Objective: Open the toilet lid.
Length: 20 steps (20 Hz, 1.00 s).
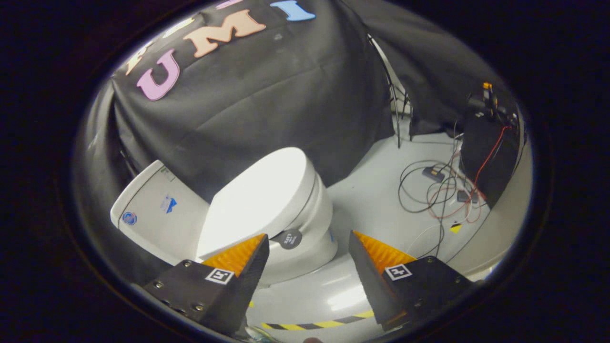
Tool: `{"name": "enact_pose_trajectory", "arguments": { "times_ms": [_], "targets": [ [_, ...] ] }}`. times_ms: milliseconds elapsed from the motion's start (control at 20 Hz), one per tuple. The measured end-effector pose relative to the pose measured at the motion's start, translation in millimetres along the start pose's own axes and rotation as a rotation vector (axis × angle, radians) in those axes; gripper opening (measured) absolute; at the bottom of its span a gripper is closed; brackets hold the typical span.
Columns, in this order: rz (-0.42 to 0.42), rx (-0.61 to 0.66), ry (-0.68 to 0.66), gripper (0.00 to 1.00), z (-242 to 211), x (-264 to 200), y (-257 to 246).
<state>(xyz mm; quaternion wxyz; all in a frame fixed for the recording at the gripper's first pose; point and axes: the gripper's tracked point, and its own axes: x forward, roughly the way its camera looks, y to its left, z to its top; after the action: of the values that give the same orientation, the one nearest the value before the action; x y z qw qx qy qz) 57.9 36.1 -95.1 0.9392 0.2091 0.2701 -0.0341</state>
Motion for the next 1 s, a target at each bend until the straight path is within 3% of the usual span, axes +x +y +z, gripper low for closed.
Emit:
{"name": "enact_pose_trajectory", "arguments": {
  "times_ms": [550, 950, 1000],
  "targets": [
    [0.03, 0.17, 0.181, 0.97, -25.4, 73.6, -7.7],
    [0.047, 0.325, 0.212, 0.97, -25.8, 106.3, -4.3],
    [0.05, 0.348, 0.217, 0.86, -24.9, 104.4, -3.7]
  ]
}}
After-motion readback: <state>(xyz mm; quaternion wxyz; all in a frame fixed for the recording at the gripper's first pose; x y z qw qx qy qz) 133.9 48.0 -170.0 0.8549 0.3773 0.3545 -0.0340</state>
